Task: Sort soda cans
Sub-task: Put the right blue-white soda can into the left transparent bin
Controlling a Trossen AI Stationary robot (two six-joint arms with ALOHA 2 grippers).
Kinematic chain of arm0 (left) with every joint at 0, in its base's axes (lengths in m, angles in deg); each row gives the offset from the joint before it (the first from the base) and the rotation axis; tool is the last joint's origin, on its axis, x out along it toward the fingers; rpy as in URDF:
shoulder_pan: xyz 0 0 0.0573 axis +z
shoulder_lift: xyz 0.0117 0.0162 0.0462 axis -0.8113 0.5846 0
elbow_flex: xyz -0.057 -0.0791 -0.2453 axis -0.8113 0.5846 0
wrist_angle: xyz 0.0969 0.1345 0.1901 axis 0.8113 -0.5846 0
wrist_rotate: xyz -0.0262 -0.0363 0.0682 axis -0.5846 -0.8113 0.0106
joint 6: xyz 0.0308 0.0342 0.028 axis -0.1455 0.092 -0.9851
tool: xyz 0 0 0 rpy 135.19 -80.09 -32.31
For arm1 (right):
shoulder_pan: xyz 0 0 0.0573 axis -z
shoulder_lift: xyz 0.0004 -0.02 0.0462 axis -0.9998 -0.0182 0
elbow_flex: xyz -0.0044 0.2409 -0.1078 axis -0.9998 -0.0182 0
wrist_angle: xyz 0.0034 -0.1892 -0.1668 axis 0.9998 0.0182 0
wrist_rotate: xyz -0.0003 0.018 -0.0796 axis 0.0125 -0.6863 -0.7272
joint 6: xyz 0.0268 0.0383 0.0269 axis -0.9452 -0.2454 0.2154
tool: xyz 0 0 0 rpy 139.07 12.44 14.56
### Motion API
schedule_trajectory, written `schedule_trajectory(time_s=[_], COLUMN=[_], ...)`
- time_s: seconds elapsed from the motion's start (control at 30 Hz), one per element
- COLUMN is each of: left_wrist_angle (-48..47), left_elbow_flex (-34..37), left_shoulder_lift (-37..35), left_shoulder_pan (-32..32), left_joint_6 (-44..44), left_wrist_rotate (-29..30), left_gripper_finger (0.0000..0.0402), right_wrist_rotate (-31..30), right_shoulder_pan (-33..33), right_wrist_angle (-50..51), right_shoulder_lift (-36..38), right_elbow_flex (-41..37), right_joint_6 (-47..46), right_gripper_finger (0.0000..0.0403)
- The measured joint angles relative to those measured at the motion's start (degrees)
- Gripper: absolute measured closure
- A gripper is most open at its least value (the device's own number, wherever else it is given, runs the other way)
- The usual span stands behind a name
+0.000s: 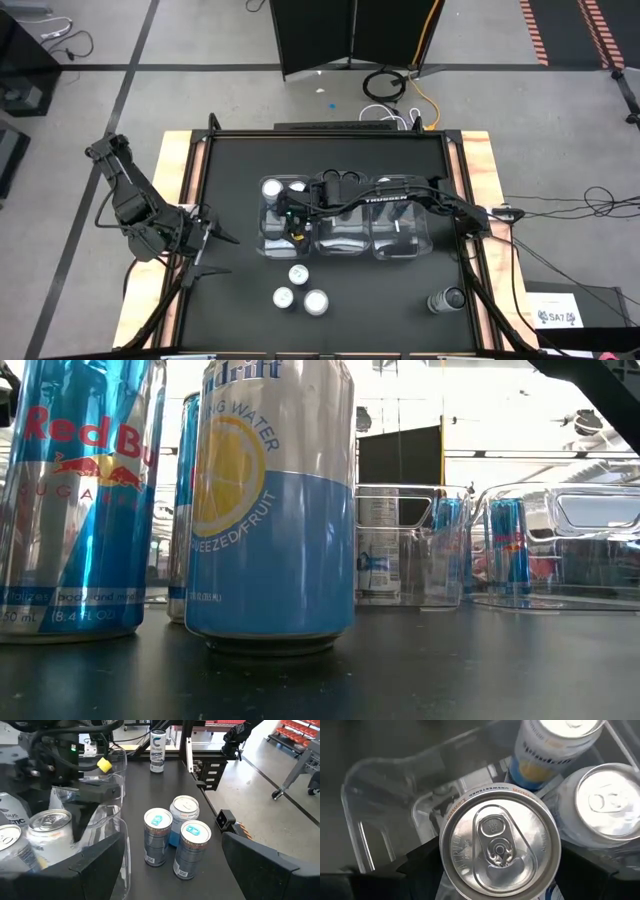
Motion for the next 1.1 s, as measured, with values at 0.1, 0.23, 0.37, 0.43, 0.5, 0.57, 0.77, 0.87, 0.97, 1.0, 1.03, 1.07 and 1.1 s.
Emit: schedule_trajectory(time_s=[0.1, 0.23, 0.37, 0.43, 0.5, 0.57, 0.77, 0.87, 0.97, 1.0, 1.03, 1.07, 1.1], left_wrist_angle=[0.00, 0.00, 0.00, 0.00, 0.00, 0.12, 0.88, 0.94, 1.03, 1.05, 1.13, 1.28, 1.37], left_elbow_flex=[0.00, 0.00, 0.00, 0.00, 0.00, 0.00, 0.00, 0.00, 0.00, 0.00, 0.00, 0.00, 0.00], left_shoulder_lift=[0.00, 0.00, 0.00, 0.00, 0.02, 0.02, 0.10, 0.11, 0.11, 0.11, 0.11, 0.11, 0.11], left_shoulder_pan=[0.01, 0.02, 0.02, 0.00, 0.00, 0.00, 0.00, 0.02, 0.02, 0.02, 0.01, 0.01, 0.02], left_joint_6=[0.00, 0.00, 0.02, 0.00, 0.02, 0.04, 0.02, 0.02, 0.04, 0.02, 0.02, 0.02, 0.02], left_wrist_rotate=[-0.02, -0.02, -0.02, -0.02, -0.02, -0.02, -0.02, -0.02, -0.02, -0.02, -0.02, -0.02, -0.02], left_gripper_finger=[0.0061, 0.0061, 0.0061, 0.0061, 0.0061, 0.0061, 0.0061, 0.0061, 0.0061, 0.0061, 0.0061, 0.0061, 0.0061], right_wrist_rotate=[0.13, 0.06, -0.07, -0.10, -0.11, -0.03, -0.12, -0.16, -0.10, -0.04, -0.03, 0.14, 0.37], right_shoulder_pan=[-0.02, 0.07, 0.12, 0.12, 0.11, 0.11, 0.17, 0.55, 1.05, 1.19, 1.31, 1.45, 1.58], right_wrist_angle=[0.27, 0.29, 0.28, 0.61, 0.79, 1.01, 1.62, 1.86, 1.82, 1.95, 2.10, 2.29, 2.43], right_shoulder_lift=[0.00, 0.00, -0.18, -0.63, -1.19, -1.98, -2.65, -2.69, -2.69, -2.69, -2.69, -2.69, -2.75], right_elbow_flex=[0.00, 0.00, 0.00, 0.00, 0.00, 0.00, 0.00, 0.00, 0.00, 0.00, 0.00, 0.01, 0.01], right_joint_6=[2.21, 6.55, 11.96, 14.28, 15.77, 16.48, 17.32, 18.18, 18.42, 18.39, 18.37, 18.32, 18.10], right_gripper_finger=[0.0093, 0.0093, 0.0093, 0.0093, 0.0093, 0.0093, 0.0093, 0.0093, 0.0093, 0.0093, 0.0093, 0.0093, 0.0093])
